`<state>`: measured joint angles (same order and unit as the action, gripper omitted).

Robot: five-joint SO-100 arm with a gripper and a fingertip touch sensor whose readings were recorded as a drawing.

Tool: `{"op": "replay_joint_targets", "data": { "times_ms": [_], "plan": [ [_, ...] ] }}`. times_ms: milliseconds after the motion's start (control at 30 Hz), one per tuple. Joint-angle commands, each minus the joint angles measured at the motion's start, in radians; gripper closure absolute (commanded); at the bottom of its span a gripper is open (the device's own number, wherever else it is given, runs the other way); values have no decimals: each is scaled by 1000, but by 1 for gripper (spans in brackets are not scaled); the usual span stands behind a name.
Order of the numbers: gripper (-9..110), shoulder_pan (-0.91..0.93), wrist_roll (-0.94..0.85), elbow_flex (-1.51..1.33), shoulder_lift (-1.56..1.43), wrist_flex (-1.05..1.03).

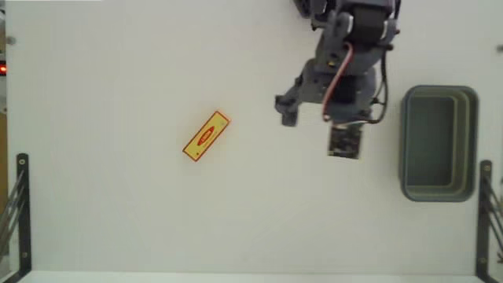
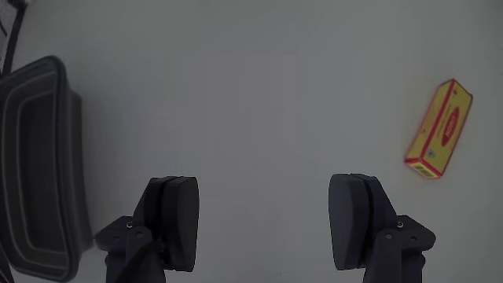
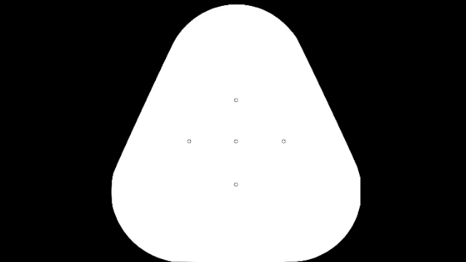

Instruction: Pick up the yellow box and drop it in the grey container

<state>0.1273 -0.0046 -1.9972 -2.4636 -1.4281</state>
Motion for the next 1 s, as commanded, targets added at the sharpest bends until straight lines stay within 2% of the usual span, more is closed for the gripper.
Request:
{"op": "replay_joint_targets", "data": {
  "times_ms": [0,967],
  "plan": [
    [-9,50,5,-2,-17,-2],
    [-9,403,5,-2,-17,-2]
  ]
}}
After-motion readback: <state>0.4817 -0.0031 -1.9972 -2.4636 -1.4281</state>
